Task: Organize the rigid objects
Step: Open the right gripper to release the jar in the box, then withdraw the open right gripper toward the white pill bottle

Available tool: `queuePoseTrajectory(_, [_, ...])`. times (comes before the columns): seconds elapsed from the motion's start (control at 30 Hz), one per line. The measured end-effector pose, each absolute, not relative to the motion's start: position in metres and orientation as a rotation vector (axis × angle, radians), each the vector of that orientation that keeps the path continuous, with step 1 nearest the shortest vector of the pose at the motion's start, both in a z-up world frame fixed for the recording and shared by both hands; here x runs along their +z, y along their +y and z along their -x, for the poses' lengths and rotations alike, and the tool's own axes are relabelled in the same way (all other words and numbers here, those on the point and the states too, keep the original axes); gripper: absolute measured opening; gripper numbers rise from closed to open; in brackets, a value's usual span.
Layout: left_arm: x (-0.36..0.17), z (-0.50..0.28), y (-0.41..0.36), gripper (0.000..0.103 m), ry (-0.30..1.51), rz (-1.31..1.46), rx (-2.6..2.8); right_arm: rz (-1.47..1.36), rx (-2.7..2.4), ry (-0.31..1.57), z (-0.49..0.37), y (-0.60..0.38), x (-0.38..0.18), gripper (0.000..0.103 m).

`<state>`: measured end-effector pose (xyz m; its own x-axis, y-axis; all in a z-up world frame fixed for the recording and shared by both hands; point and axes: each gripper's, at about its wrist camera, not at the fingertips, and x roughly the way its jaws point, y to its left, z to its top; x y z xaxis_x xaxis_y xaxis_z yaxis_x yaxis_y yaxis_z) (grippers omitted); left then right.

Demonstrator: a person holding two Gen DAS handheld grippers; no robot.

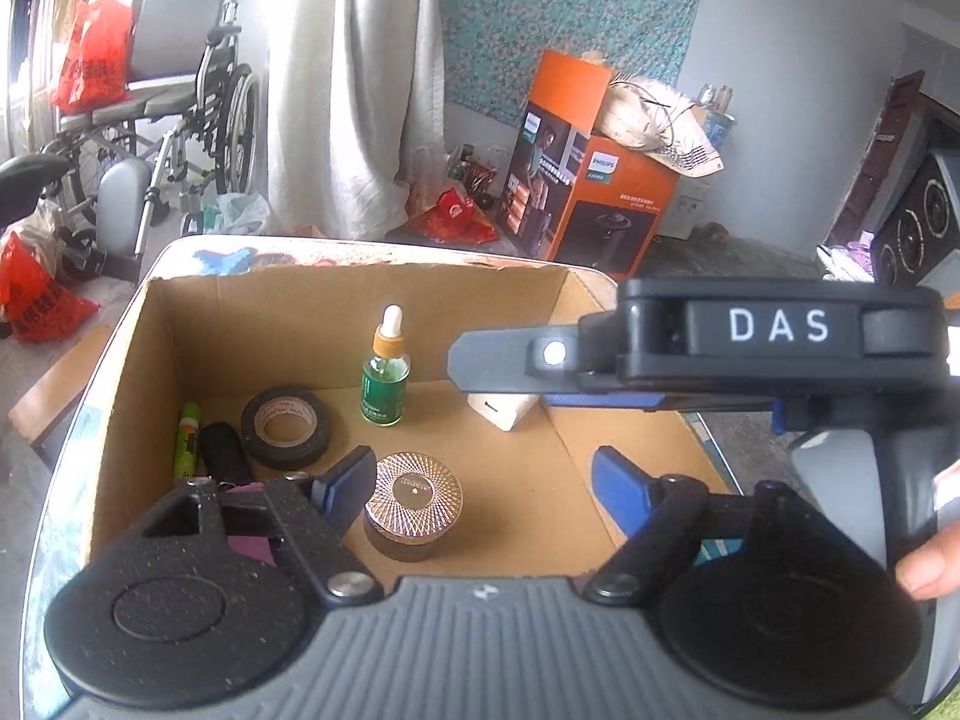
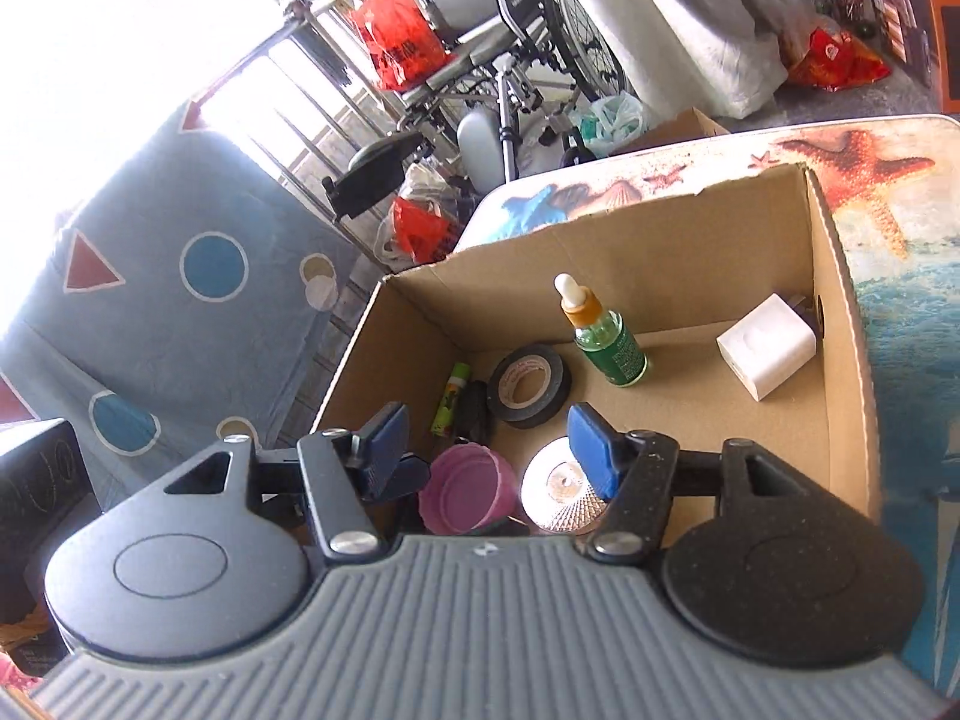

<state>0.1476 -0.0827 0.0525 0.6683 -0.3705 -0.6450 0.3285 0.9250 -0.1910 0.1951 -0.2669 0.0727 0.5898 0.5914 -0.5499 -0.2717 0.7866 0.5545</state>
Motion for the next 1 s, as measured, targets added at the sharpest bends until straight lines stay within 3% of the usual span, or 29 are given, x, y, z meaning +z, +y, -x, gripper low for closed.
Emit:
queuePoseTrajectory(0.1, [0.064, -0.119, -0.082, 0.090, 0.670, -0.004, -0.417, -0.401, 0.480, 0.671, -0.153, -0.271, 0.098, 0.082])
queuePoseTrajectory(0.37, [0.068, -0.062, -0.059, 0.101, 0.590, -0.040, -0.422, -0.307, 0.330, 0.504, -0.062, -0.270, 0.126, 0.102])
queuePoseTrajectory(1.0, [0.046, -0.022, -0.014, 0.103, 0.610, -0.105, -0.208, 0.115, 0.091, 0.522, -0.008, -0.196, 0.110, 0.102])
